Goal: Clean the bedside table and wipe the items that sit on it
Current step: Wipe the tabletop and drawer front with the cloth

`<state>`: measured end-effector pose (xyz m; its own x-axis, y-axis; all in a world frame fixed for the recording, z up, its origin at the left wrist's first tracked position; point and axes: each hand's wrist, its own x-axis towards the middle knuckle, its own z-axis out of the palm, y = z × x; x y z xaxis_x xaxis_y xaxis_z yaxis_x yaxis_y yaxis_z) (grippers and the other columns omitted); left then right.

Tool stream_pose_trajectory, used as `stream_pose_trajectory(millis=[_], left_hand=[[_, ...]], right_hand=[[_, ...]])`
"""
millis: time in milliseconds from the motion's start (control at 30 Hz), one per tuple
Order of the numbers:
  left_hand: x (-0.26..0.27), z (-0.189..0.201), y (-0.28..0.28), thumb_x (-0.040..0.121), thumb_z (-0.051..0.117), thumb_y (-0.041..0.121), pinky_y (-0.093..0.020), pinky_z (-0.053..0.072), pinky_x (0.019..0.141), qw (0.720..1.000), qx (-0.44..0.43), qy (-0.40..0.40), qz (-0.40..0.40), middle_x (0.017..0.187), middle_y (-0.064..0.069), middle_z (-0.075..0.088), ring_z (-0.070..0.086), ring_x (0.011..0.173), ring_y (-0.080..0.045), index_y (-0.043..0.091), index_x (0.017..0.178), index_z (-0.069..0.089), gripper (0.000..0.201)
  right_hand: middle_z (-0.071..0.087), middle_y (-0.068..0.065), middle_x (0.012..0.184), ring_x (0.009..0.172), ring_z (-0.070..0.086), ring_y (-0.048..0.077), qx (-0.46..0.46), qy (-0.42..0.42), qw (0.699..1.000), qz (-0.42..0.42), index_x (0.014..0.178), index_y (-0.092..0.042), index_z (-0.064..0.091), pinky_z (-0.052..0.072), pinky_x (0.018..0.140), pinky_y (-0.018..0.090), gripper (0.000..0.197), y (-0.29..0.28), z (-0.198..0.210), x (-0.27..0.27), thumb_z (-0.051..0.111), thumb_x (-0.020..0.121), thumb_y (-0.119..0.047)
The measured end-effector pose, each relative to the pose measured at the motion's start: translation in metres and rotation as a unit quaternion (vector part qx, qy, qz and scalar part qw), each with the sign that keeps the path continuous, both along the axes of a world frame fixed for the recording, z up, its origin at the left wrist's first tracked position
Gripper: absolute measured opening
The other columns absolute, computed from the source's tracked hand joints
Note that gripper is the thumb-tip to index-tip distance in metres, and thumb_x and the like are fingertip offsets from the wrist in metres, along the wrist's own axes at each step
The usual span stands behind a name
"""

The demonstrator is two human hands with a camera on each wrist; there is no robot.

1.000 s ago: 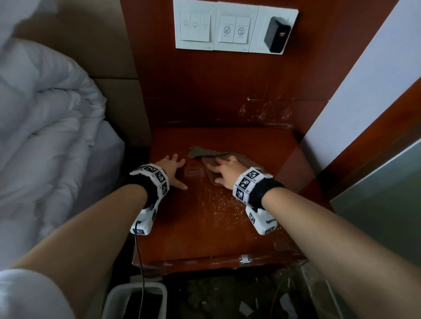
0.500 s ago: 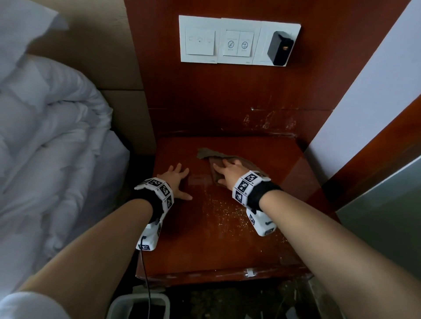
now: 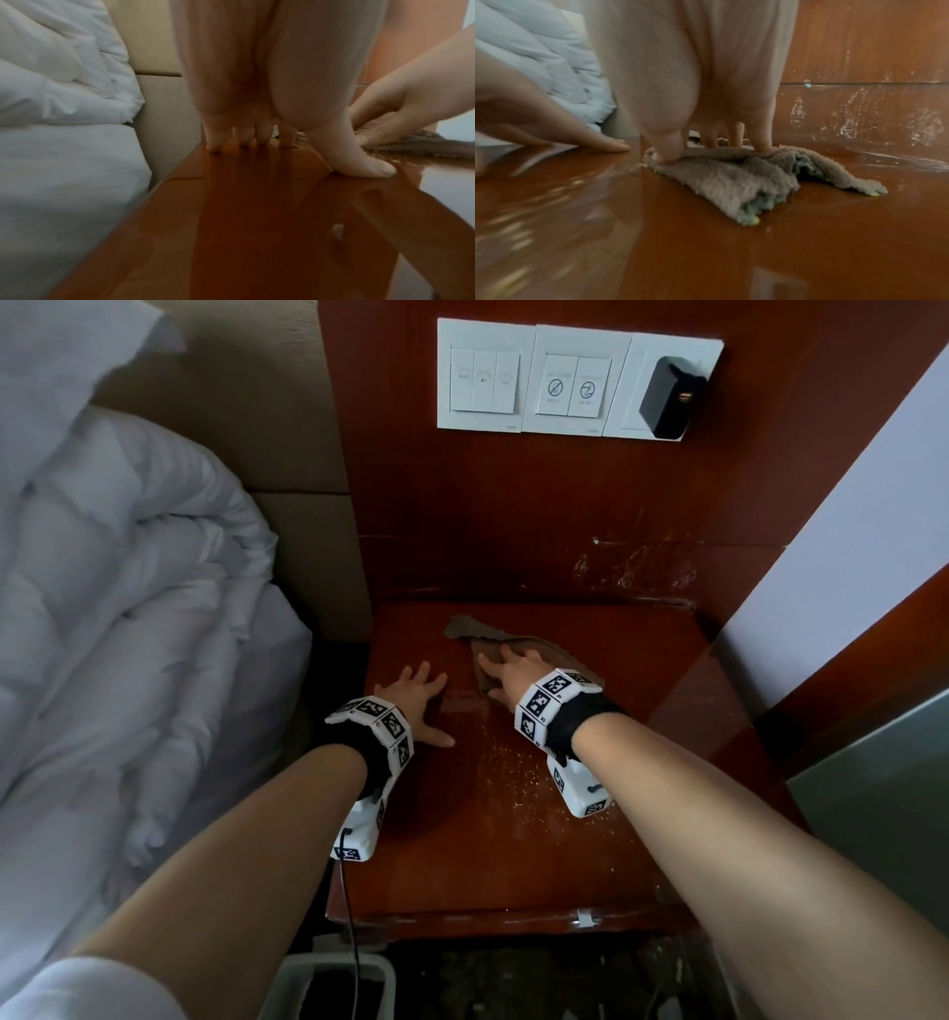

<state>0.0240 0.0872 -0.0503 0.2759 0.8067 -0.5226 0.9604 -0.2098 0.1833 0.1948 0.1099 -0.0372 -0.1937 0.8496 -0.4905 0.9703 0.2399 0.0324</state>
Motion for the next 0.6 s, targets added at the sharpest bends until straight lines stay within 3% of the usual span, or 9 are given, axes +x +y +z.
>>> stream_pose_trajectory(millis=[200,400,600], left_hand=[[0.000,0.004,-0.004,0.076,0.072,0.043,-0.054,0.012,0.117,0.999,0.016,-0.037,0.027,0.160,-0.005,-0.006,-0.002,0.147,-0.027,0.021,0.150,0.013,0.097],[0.001,0.005,-0.005,0.080,0.066,0.047,-0.050,0.012,0.119,1.000,0.004,-0.011,0.007,0.159,-0.010,-0.009,-0.004,0.147,-0.030,0.020,0.151,0.003,0.098],[0.008,0.007,-0.010,0.086,0.058,0.049,-0.048,0.014,0.119,1.000,0.003,0.027,0.000,0.159,-0.011,-0.010,-0.003,0.147,-0.033,0.020,0.151,0.000,0.093]], right_hand=[[0.006,0.004,0.159,0.141,0.014,0.039,0.007,0.010,0.999,0.032,0.150,-0.032,0.013,0.028,0.113,0.050,0.058,-0.026,0.000,-0.001,0.041,0.099,-0.031],[0.007,0.004,0.160,0.143,0.012,0.038,0.018,0.022,0.999,0.035,0.150,-0.032,0.016,0.026,0.114,0.051,0.057,-0.056,-0.002,0.020,0.041,0.098,-0.034],[0.005,0.003,0.160,0.145,0.010,0.036,0.024,0.012,0.999,-0.042,0.150,-0.032,0.012,0.022,0.117,0.049,0.057,-0.078,0.003,0.082,0.038,0.099,-0.036]])
